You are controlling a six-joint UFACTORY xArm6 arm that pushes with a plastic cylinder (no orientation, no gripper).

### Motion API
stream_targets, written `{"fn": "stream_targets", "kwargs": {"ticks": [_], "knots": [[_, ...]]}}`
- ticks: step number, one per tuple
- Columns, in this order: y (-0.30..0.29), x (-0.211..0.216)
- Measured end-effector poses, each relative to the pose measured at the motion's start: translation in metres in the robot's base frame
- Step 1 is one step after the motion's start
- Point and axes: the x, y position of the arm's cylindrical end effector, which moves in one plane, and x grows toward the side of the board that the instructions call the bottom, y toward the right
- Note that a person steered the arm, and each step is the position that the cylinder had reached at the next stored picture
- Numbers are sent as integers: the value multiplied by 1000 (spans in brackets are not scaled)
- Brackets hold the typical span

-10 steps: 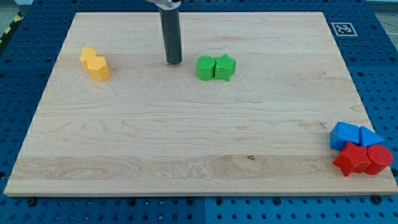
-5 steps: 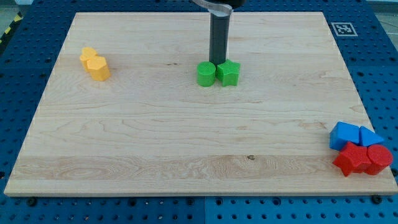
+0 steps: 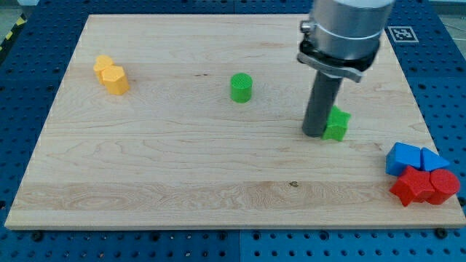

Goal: Push the green star above to the blue cube

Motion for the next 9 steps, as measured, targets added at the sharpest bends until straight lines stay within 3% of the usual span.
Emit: {"fn": "stream_targets", "kwargs": {"ticks": [3,6,9], "knots": [[37,-49],[92,-6],[94,-20]]}}
